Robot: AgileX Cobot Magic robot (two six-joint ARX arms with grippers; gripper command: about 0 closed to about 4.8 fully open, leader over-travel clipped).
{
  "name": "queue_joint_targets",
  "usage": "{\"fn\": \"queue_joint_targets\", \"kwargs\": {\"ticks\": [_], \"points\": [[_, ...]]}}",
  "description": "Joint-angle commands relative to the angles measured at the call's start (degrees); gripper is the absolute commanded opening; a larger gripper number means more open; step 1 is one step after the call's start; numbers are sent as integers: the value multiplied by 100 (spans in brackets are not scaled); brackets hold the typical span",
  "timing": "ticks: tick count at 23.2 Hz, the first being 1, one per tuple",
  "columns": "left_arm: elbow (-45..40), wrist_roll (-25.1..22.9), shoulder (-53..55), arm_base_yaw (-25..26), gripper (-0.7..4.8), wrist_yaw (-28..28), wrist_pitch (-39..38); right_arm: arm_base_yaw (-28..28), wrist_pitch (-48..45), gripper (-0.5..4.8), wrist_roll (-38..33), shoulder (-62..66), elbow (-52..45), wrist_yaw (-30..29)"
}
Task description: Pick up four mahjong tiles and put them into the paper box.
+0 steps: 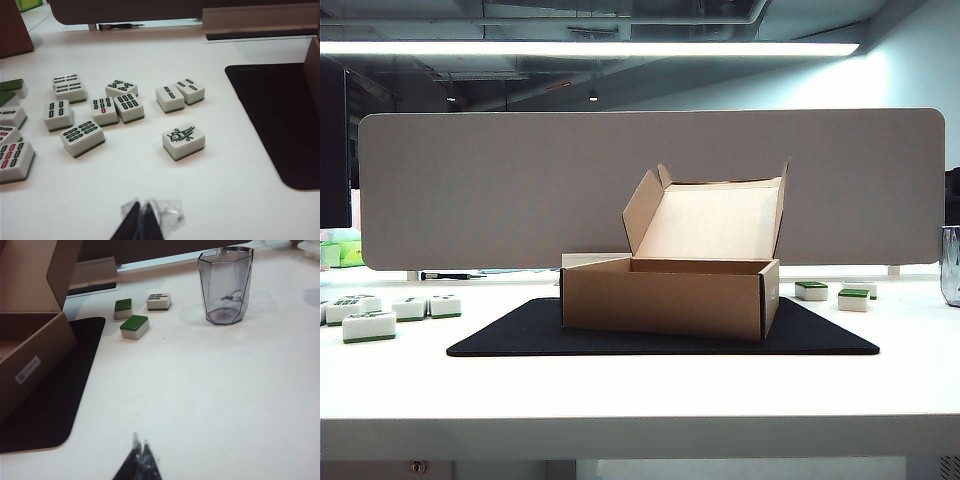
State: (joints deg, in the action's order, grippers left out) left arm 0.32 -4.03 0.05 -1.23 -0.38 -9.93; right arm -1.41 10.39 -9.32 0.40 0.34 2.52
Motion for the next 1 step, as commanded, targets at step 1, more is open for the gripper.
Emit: {"fn": "queue_joint_targets", "kwargs": {"ticks": [1], "points": [[2,17,2,-2,-6,44,-70,0,2,-1,22,-50,-4,13]]}}
